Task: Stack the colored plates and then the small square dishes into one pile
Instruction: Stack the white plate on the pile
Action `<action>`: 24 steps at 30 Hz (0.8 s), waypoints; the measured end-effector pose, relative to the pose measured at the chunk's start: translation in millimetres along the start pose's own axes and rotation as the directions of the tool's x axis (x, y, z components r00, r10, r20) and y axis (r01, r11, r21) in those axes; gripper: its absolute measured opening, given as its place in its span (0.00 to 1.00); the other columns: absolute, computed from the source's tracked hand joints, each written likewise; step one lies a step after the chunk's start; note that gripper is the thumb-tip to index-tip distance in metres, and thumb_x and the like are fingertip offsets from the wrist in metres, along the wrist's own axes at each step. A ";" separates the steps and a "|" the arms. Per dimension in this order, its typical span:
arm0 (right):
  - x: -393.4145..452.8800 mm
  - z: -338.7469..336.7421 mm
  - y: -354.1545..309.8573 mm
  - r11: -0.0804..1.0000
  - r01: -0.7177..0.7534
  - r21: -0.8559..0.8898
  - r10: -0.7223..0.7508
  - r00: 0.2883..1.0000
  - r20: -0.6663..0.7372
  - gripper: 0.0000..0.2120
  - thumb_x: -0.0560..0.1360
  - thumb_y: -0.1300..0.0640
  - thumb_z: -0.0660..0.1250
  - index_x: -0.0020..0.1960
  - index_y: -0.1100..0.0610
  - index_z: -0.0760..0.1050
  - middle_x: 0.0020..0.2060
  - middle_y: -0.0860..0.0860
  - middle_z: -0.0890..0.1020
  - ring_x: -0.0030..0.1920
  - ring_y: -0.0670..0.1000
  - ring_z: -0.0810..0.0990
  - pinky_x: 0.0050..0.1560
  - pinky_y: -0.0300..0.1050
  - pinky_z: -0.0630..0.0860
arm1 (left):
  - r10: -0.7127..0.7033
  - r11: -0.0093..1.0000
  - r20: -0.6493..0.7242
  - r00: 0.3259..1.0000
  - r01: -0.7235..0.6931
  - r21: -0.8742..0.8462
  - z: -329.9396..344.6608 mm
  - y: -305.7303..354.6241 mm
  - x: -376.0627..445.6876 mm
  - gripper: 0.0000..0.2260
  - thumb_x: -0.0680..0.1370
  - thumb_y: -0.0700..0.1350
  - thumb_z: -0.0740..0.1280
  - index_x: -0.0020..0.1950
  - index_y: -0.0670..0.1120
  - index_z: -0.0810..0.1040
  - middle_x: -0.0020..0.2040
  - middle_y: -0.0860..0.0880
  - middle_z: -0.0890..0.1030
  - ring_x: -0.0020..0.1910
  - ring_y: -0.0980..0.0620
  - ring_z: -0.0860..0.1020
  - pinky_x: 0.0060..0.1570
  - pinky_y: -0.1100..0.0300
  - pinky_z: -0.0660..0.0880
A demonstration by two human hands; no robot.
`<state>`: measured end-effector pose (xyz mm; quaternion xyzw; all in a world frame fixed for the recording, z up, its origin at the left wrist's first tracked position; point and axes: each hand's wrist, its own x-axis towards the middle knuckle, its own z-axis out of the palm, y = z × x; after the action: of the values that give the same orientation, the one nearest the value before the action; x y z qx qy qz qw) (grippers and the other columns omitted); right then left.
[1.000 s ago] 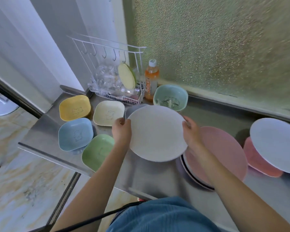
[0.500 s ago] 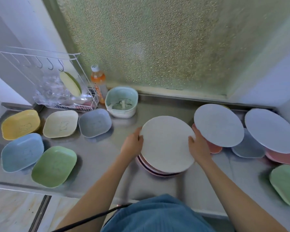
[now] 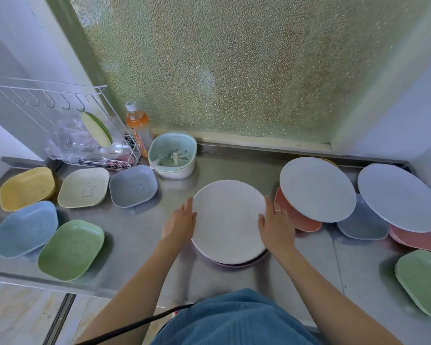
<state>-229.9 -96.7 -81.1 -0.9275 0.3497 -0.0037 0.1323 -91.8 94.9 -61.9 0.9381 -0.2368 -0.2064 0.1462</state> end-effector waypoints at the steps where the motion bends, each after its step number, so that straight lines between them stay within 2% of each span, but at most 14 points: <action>1: -0.5 1.1 0.1 1.000 -0.004 -0.009 0.004 1.000 -0.009 0.26 0.78 0.54 0.58 0.74 0.59 0.57 0.59 0.60 0.77 0.59 0.61 0.73 0.53 0.55 0.74 | 0.007 1.000 0.006 1.000 -0.007 0.015 -0.1 -0.1 -0.2 0.22 0.82 0.47 0.53 0.75 0.45 0.53 0.65 0.40 0.72 0.62 0.39 0.72 0.56 0.46 0.71; 6: -4.2 9.1 -8.1 0.997 -0.055 -0.061 0.052 0.997 -0.052 0.27 0.77 0.55 0.60 0.73 0.61 0.60 0.57 0.60 0.77 0.56 0.61 0.74 0.54 0.55 0.73 | 0.013 0.997 0.053 0.999 -0.017 0.069 2.5 1.8 0.3 0.25 0.82 0.49 0.52 0.76 0.43 0.48 0.67 0.41 0.68 0.64 0.41 0.69 0.57 0.47 0.70; 13: 1.2 11.0 -7.6 0.996 -0.079 -0.046 0.076 0.995 -0.065 0.24 0.76 0.57 0.62 0.70 0.63 0.64 0.56 0.62 0.75 0.55 0.62 0.71 0.56 0.56 0.70 | 0.018 0.993 0.081 0.997 -0.028 0.119 6.7 6.8 5.0 0.26 0.82 0.50 0.51 0.77 0.44 0.47 0.65 0.41 0.67 0.64 0.41 0.69 0.57 0.48 0.70; 17: -0.5 19.2 -6.7 0.996 -0.049 -0.072 0.044 0.997 -0.061 0.26 0.77 0.56 0.62 0.72 0.62 0.61 0.65 0.60 0.71 0.60 0.62 0.70 0.60 0.57 0.69 | 0.009 0.988 0.052 0.999 -0.016 0.155 9.4 7.4 6.5 0.25 0.82 0.51 0.51 0.76 0.45 0.48 0.64 0.41 0.67 0.62 0.41 0.69 0.56 0.49 0.71; 21: -0.9 23.3 -3.2 1.000 -0.015 -0.024 0.015 1.000 0.002 0.27 0.79 0.55 0.56 0.76 0.58 0.53 0.73 0.56 0.60 0.70 0.61 0.60 0.68 0.59 0.60 | 0.005 0.984 0.035 0.999 -0.011 0.177 12.0 7.9 8.6 0.24 0.82 0.50 0.51 0.76 0.46 0.49 0.63 0.41 0.66 0.61 0.42 0.69 0.56 0.50 0.70; 24: 0.8 19.8 0.0 1.000 -0.008 0.019 0.008 1.000 0.005 0.27 0.80 0.54 0.55 0.76 0.57 0.52 0.75 0.55 0.58 0.72 0.59 0.59 0.69 0.58 0.58 | 0.046 0.975 -0.088 0.995 -0.025 0.221 12.7 14.3 9.7 0.23 0.82 0.49 0.53 0.75 0.45 0.53 0.63 0.42 0.68 0.60 0.42 0.69 0.58 0.51 0.68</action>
<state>-227.3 -92.4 -100.3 -0.9247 0.3531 -0.0042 0.1421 -95.2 75.8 -70.7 0.9526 -0.2679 -0.1328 0.0560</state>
